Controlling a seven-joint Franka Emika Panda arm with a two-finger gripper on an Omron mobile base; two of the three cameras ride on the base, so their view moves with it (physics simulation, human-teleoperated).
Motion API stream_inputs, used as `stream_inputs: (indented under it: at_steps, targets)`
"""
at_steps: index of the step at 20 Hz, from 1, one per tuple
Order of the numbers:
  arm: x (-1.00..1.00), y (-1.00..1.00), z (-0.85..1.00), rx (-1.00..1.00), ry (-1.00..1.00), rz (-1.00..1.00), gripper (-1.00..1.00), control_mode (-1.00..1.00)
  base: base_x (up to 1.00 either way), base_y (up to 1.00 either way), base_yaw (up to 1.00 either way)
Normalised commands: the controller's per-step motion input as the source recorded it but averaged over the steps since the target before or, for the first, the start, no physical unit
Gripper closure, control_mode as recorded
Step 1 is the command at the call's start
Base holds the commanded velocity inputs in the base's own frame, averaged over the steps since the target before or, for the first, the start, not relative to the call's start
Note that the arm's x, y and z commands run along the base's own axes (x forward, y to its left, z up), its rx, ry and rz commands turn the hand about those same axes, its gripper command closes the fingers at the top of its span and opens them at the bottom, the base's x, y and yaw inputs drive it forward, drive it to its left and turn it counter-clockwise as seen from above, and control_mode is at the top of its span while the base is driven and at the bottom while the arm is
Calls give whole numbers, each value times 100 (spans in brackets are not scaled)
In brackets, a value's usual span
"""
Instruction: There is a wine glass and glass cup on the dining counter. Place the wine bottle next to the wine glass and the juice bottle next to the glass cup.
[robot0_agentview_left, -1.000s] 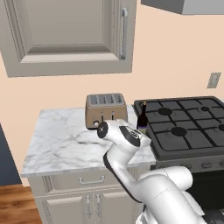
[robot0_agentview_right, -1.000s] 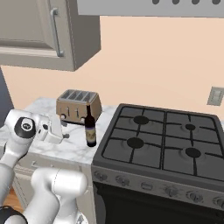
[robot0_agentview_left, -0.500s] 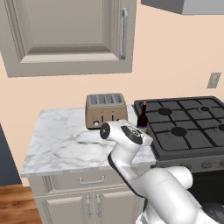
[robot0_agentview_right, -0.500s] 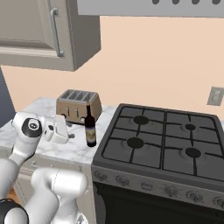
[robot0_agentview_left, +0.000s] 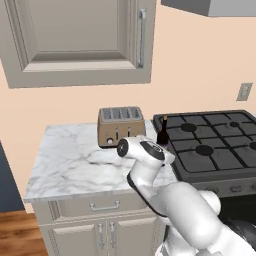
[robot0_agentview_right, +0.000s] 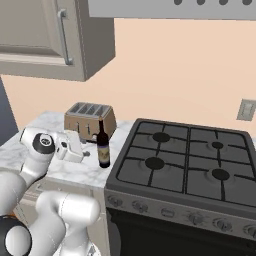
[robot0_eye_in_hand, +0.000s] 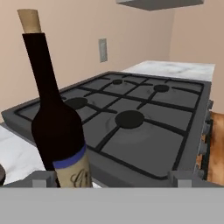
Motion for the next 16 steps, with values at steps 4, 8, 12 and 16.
stream_inputs:
  at_steps: [4,8,12,16]
  targets:
    - [22,-3,-5,0,0,0,-100,-100,0,0,0]
    - [20,-3,-7,0,0,0,-100,-100,0,0,0]
    - [20,-1,-10,0,0,0,-100,-100,0,0,0]
    - [16,0,-12,0,0,0,-100,-100,0,0,0]
